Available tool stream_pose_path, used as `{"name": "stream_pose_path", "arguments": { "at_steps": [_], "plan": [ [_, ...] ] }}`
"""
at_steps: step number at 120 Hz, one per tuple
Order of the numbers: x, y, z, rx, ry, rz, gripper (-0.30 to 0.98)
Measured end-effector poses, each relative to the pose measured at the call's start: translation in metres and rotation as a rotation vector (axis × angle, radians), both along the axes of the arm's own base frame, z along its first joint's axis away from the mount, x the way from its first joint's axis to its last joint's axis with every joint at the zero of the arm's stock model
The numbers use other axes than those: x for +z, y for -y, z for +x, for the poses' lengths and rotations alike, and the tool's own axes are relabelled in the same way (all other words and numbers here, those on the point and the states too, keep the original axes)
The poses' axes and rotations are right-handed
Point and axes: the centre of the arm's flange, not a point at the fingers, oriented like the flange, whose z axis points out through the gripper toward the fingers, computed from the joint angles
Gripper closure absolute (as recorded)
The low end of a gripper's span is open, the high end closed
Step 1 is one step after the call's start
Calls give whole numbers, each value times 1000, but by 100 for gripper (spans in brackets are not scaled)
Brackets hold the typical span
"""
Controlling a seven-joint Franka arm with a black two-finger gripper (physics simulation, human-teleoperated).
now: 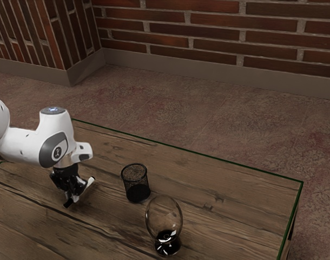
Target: Put the marker into the pen holder.
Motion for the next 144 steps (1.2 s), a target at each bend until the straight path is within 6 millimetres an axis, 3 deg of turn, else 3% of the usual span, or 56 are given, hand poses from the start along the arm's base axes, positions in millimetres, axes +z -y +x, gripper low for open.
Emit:
{"name": "stream_pose_path", "arguments": {
  "at_steps": [40, 50, 56, 68, 79, 85, 92, 102, 133, 139, 144],
  "plan": [
    [-2, -3, -2, -3, 16, -40, 68],
    [7, 0, 1, -22, 32, -47, 71],
    [27, 0, 6, -35, 68, -62, 73],
    [87, -5, 25, -72, 155, -77, 75],
    [166, -13, 58, -119, 217, -31, 76],
    [198, -8, 70, -146, 212, -5, 77],
    [223, 13, 79, -191, 176, 18, 78],
    [227, 65, 77, -278, 68, 29, 78],
    [188, 243, 38, -548, -250, 98, 79],
    [187, 256, 40, -557, -269, 112, 79],
    [187, 241, 52, -510, -279, 115, 79]
  ]
}}
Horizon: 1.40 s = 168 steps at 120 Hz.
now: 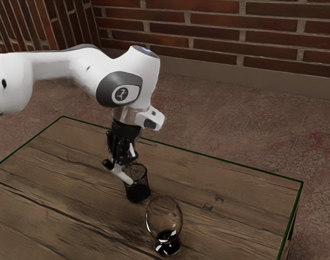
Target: Put the marker into the pen holder.
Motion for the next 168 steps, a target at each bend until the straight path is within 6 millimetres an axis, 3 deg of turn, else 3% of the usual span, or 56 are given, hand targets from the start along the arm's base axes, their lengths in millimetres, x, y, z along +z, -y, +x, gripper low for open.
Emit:
{"name": "stream_pose_path", "arguments": {
  "at_steps": [12, 20, 31, 50, 56, 67, 77, 95, 114, 130, 168],
  "plan": [
    [1, -100, 20, 208, -19, 12, 79],
    [0, -121, 27, 257, -28, 22, 79],
    [-14, -120, 48, 276, -44, 36, 79],
    [-42, -115, 59, 283, -94, 46, 79],
    [-38, -113, 63, 282, -85, 42, 79],
    [-6, -106, 76, 271, -28, 27, 79],
    [0, -85, 78, 240, -25, 9, 79],
    [-19, -55, 77, 200, -70, -4, 79],
    [-28, -52, 79, 200, -86, -4, 79],
    [-24, -43, 99, 187, -46, -13, 79],
    [-60, -35, 111, 176, -74, -12, 79]
  ]
}}
